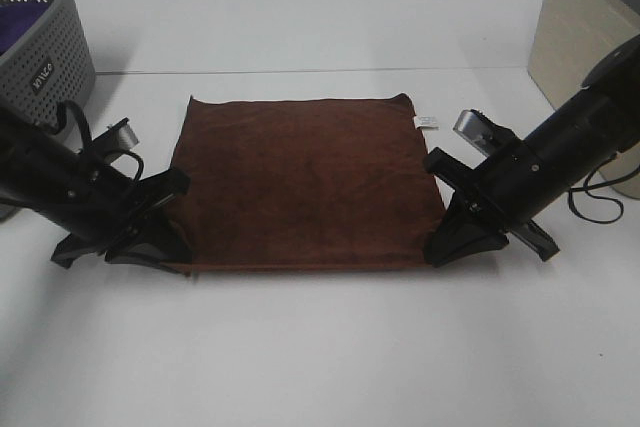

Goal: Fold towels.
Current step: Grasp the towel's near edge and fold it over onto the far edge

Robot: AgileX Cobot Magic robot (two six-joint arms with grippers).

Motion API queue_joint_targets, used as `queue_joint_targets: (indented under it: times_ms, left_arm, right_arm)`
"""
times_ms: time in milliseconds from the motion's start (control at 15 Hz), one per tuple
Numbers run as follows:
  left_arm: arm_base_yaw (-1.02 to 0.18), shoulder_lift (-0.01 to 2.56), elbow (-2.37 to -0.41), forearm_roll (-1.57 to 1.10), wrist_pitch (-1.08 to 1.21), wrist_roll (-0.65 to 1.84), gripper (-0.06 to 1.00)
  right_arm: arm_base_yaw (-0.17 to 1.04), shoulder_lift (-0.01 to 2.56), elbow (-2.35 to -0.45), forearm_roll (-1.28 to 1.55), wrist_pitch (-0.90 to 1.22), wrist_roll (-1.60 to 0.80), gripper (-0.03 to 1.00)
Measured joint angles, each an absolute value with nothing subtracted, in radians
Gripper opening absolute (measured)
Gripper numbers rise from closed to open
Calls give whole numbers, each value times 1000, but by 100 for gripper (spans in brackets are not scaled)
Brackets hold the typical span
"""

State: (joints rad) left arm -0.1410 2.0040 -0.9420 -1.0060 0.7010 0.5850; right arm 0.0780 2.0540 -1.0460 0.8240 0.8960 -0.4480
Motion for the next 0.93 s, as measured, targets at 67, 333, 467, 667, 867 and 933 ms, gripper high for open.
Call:
queue_joint_targets:
  times_ms: [67,333,467,667,867,933]
  left_arm:
    - [-142,1984,-910,-989,708,562,1]
    - [-142,1932,-829,-982,743,546,1]
    - [-142,1915,-831,-981,752,531,1]
    - [-142,1912,-920,-970,721,512,1]
    - [-142,1912,-1094,-952,670,484,1]
    - [-142,1913,-1131,-945,651,480,1]
  right_arm:
    - [80,2017,-1000,831,903,-447,2]
    - [80,1936,-903,832,914,-429,2]
    - [80,1922,-902,819,913,-406,2]
    - [80,1920,-1030,794,909,-392,2]
    - [80,1941,-1281,759,908,-370,2]
    - [80,1970,-1356,751,920,-367,2]
